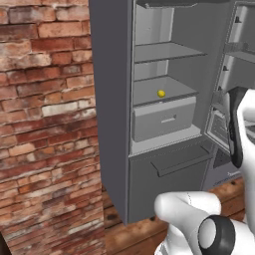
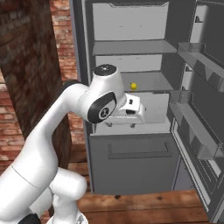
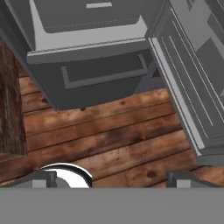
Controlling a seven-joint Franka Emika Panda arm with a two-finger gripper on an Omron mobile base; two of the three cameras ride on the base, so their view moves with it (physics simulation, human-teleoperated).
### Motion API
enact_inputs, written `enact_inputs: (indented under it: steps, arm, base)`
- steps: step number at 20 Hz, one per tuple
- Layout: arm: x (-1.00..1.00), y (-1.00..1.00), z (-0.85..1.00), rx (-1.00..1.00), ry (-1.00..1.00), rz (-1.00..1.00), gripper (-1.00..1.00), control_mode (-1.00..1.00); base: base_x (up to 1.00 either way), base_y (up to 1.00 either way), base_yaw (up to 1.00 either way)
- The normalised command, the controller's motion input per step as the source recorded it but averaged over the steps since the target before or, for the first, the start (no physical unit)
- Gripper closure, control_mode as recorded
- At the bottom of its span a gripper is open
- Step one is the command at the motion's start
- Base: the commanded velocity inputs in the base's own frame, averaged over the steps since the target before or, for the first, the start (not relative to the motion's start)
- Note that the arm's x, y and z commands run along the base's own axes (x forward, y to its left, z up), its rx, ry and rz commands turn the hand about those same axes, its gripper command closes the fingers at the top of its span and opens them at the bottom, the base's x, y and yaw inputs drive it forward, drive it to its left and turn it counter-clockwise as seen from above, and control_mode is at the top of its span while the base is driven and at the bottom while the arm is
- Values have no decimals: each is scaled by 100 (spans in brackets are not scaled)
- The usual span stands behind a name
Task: Retrieve a lemon from the fridge and place it on the cutting board with the fish.
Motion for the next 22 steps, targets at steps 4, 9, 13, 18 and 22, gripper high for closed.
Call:
enact_inputs:
  steps: [4,9,13,18,22]
  arm:
    - [-5,30,-5,6,4,-2,-100,-100]
    - [-8,5,0,0,1,0,-100,-100]
    - [-8,4,0,0,0,0,-100,-100]
    - [0,0,0,0,0,0,-100,-100]
    - [19,-10,-1,0,0,6,-100,100]
  base:
    - [0,0,0]
    - [0,0,0]
    - [0,0,0]
    - [0,0,0]
    - [15,-14,7]
